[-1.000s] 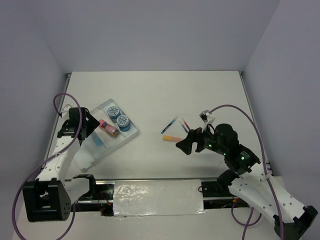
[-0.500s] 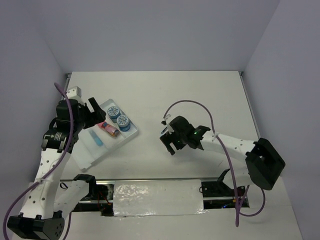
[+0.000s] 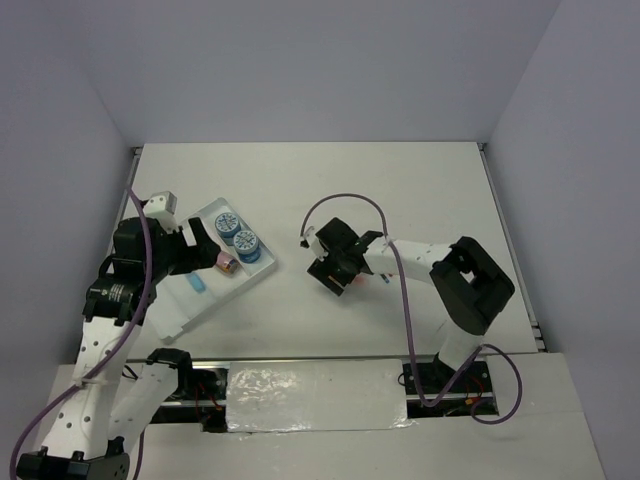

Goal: Sort the stationery into containers
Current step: Pick up the pen from the center of the board.

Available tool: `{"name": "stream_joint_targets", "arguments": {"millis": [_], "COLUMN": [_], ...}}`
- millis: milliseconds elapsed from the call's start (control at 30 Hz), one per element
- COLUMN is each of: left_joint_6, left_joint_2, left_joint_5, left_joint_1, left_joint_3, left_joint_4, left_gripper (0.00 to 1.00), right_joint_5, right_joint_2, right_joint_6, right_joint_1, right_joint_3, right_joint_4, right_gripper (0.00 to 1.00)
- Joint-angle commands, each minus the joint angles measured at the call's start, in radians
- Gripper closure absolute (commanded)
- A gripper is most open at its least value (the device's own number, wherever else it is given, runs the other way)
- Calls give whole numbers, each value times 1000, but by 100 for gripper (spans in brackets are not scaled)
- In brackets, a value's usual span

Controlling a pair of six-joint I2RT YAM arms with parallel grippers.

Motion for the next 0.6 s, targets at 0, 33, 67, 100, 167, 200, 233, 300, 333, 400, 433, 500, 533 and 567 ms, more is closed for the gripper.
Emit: {"name": "stream_joint_targets", "arguments": {"millis": [0, 33, 67, 100, 167, 200, 233, 300, 333, 400, 433, 500, 533, 567], "left_joint_6": [19, 19, 18, 18, 18, 16, 16, 15, 13, 13, 13, 5, -2, -14], "left_joint_2": [-14, -16, -16, -19, -20, -20, -22, -24, -24, -22, -20, -36, -46, -74], "left_joint_5": [27, 24, 22, 22, 19, 18, 16, 15, 15, 16, 15, -7, -22, -65], "left_joint_1": [-4, -4, -4, -4, -4, -4, -4, -4, -4, -4, -4, -2, -4, -4], "left_joint_3": [-1, 0, -1, -3, -3, -1, -3, -3, -1, 0, 2, 6, 8, 10], "left_joint_4": [46, 46, 46, 48, 46, 46, 46, 48, 46, 45, 43, 38, 37, 31], "left_gripper": [2, 2, 2, 2, 2, 2, 2, 2, 2, 2, 2, 3, 3, 3], "right_joint_5": [-36, -45, -99, -119, -186, -208, -219, -317, -346, -424, -443, -513, -526, -533], "right_joint_2": [47, 52, 54, 48, 28, 8, -4, -55, -73, -135, -155, -205, -216, -230], "right_joint_6": [-24, -21, -19, -16, -9, -13, -9, -15, -13, 4, 17, 75, 103, 163], "right_joint_1": [-4, -6, -7, -6, -4, 2, 11, 33, 39, 48, 53, 82, 97, 140], "right_joint_3": [52, 56, 53, 47, 30, 22, 20, 8, 4, -12, -15, -23, -24, -16], "right_joint_4": [-44, -69, -76, -77, -76, -79, -88, -87, -67, -6, 24, 100, 186, 229], "right_gripper": [23, 30, 50, 56, 72, 77, 78, 79, 80, 82, 81, 81, 80, 80]}}
